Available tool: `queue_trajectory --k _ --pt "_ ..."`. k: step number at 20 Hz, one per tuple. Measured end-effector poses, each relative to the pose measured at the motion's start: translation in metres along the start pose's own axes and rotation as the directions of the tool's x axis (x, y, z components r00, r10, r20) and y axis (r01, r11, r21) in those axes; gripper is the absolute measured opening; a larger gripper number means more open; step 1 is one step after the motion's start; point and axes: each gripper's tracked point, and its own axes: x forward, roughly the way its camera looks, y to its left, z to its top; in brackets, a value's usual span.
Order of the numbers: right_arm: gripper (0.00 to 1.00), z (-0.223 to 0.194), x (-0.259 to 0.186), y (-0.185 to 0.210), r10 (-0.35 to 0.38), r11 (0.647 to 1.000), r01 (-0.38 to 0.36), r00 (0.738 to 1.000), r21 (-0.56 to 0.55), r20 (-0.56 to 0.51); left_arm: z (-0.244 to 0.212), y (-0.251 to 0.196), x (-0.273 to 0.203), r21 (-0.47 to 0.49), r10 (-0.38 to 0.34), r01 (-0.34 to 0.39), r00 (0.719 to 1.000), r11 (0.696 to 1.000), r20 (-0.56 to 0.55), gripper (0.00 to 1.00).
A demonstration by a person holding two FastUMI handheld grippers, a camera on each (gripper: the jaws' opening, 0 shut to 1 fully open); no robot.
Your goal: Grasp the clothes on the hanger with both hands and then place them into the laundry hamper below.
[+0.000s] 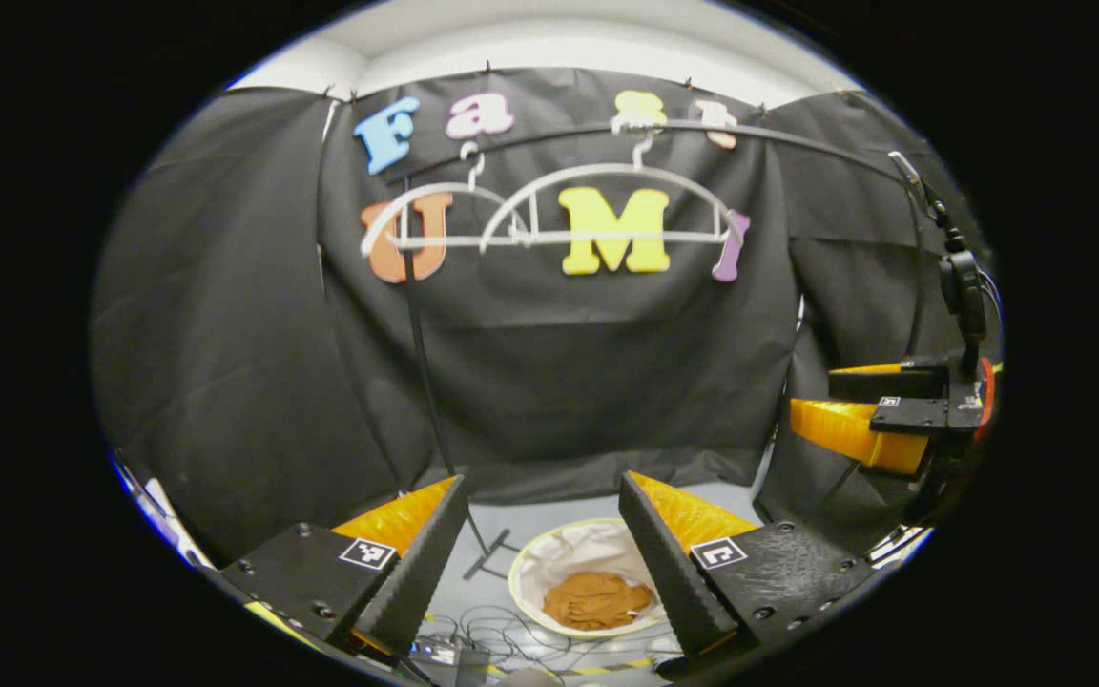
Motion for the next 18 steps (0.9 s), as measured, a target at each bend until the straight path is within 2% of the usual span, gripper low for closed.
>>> queue_trajectory --k 1,2,4,8,10,14,18 --pt "1.00 0.009 -0.016 0.001 -0.009 1.000 0.009 0.999 0.009 0.037 0.015 -0.001 -0.009 0.016 0.002 -0.002 0.999 1.000 0.040 0.96" --pt "1.00 0.022 -0.031 0.002 -0.009 1.000 0.007 0.997 0.024 0.072 0.028 -0.004 -0.016 0.031 0.003 -0.005 0.997 1.000 0.080 1.00" --pt "1.00 0.044 -0.057 0.005 -0.003 0.999 -0.003 0.992 0.046 0.125 0.056 -0.012 -0.033 0.052 0.010 -0.018 0.989 0.999 0.145 1.00" --pt "1.00 0.067 -0.089 0.001 -0.014 0.996 -0.005 0.977 0.090 0.211 0.074 -0.014 -0.052 0.055 0.016 -0.030 0.972 0.998 0.233 1.00" --pt "1.00 0.083 -0.107 -0.004 -0.032 0.995 0.005 0.964 0.103 0.263 0.077 -0.004 -0.053 0.033 0.058 -0.069 0.961 0.997 0.272 1.00" --pt "1.00 0.102 -0.143 -0.014 -0.049 0.993 0.011 0.942 0.116 0.331 0.086 0.009 -0.073 -0.017 0.187 -0.191 0.930 0.981 0.315 0.99" --pt "1.00 0.101 -0.161 -0.024 -0.074 0.993 0.034 0.926 0.114 0.370 0.091 0.019 -0.080 -0.080 0.236 -0.222 0.907 0.972 0.349 0.99"
